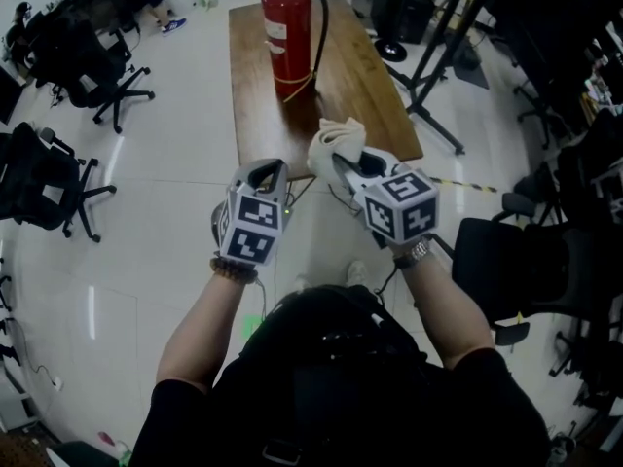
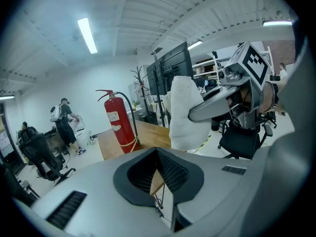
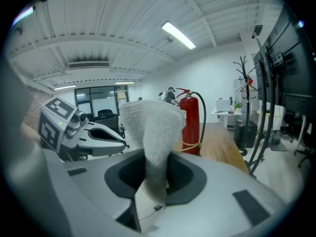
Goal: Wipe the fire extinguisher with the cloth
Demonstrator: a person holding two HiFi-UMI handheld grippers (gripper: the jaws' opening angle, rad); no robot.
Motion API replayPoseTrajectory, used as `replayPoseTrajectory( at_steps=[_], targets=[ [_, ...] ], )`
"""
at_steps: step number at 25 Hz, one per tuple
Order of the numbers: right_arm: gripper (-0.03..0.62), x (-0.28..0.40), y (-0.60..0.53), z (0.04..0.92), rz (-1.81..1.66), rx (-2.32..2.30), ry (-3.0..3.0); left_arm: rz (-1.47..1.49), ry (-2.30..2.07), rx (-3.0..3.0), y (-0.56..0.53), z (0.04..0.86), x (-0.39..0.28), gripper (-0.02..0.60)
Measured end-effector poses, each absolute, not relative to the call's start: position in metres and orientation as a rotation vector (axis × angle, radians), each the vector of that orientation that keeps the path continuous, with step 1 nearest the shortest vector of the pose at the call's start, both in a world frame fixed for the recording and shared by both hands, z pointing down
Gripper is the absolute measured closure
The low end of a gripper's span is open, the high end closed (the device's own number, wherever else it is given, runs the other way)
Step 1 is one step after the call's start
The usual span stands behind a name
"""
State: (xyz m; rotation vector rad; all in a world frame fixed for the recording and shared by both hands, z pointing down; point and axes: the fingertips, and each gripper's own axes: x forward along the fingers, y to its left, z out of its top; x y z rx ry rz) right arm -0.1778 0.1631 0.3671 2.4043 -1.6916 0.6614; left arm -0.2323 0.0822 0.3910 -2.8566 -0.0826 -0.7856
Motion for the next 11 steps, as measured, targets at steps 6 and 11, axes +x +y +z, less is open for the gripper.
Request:
replayPoseTrajectory(
  at_steps=[6,11],
  targets=[
    [0.484,-0.1875,0.1624,0.3726,0.663,2.412,-1.686,-0.769,-0.108,-2.859,0.0847,0.3944,-0.2352,0.581],
    [0.484,-0.1892,0.1604,0.3701,0.661,2.413,-1.683,-0.768,-0.109,-2.862,0.0832,0.3917,-0.2364,0.581]
  ],
)
